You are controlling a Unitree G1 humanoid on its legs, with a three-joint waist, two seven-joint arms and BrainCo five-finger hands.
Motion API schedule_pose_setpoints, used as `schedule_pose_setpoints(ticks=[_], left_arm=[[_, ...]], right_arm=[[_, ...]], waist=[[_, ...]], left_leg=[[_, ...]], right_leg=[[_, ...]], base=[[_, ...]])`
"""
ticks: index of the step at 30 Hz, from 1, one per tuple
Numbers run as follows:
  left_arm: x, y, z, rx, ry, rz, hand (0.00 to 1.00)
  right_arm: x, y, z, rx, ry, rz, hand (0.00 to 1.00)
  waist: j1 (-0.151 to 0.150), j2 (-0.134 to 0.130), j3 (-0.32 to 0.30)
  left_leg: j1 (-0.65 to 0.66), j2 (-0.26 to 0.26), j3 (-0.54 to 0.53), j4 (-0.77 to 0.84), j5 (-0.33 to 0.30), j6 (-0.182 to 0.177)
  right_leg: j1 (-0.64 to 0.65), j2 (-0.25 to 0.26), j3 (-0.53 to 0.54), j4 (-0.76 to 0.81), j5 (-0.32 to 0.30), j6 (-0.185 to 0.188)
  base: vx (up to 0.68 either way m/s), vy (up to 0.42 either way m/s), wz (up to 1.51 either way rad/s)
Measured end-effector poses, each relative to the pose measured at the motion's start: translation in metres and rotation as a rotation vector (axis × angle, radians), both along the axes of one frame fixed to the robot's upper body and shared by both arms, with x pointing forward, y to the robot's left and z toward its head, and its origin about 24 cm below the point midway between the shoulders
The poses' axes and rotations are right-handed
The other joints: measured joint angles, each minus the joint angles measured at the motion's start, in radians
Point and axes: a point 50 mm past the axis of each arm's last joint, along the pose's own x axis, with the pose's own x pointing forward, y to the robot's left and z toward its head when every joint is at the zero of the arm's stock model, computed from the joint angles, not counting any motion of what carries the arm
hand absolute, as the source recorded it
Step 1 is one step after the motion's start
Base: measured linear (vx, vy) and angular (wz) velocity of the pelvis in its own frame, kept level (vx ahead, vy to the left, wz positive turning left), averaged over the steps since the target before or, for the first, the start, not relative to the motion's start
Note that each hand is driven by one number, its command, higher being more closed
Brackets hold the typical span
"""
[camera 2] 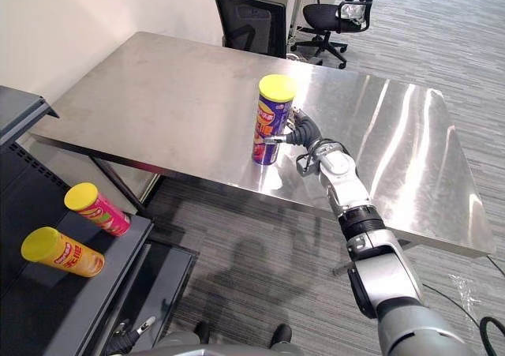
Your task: Put the gum and the chips on the shelf.
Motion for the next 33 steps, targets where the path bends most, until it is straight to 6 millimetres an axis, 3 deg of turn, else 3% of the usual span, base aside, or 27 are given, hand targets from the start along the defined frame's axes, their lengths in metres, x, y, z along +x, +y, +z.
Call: schedule_pose_setpoints(ticks=[3, 4, 9, 27, 33], left_arm=[[0.000, 0.000, 0.000, -0.001, 0.000, -0.001, 0.00], [0.000, -0.001, 0.000, -0.001, 0.000, -0.005, 0.00], [0.001, -0.001, 0.000, -0.002, -0.002, -0.008, 0.00], [0.001, -0.002, 0.000, 0.004, -0.001, -0.017, 0.00], [0.000, -0.001, 0.000, 0.008, 0.001, -0.013, 0.00]], right_arm=[[0.003, 0.001, 0.002, -0.005, 0.002, -0.001, 0.00], [0.004, 0.001, 0.004, -0.005, 0.000, -0.004, 1.00], [0.005, 0.002, 0.006, -0.006, -0.007, 0.002, 1.00], [0.004, 0.005, 0.009, -0.013, -0.026, 0.015, 1.00], [-0.002, 0.015, 0.033, 0.020, -0.139, 0.037, 1.00]], waist=[[0.005, 0.001, 0.009], [0.012, 0.001, 0.013], [0.024, 0.001, 0.021], [0.019, 0.001, 0.021], [0.012, 0.001, 0.021]], left_leg=[[0.000, 0.000, -0.002, 0.000, 0.003, -0.001], [0.001, 0.001, -0.002, 0.000, 0.004, -0.002], [0.001, 0.001, -0.009, -0.008, 0.012, -0.003], [0.001, 0.003, 0.001, -0.016, 0.017, -0.003], [0.011, 0.005, 0.026, -0.016, 0.016, -0.004]], right_leg=[[0.002, 0.000, -0.001, 0.000, 0.000, 0.000], [0.002, 0.000, -0.001, 0.000, 0.000, 0.000], [0.002, 0.001, -0.007, 0.000, 0.000, 0.000], [-0.007, 0.002, 0.004, 0.000, 0.000, 0.000], [-0.011, 0.003, 0.028, 0.000, 0.003, -0.002]], base=[[-0.02, 0.000, 0.03], [0.00, 0.000, 0.00], [-0.02, 0.000, 0.03], [-0.01, 0.004, -0.01], [-0.01, 0.008, -0.10]])
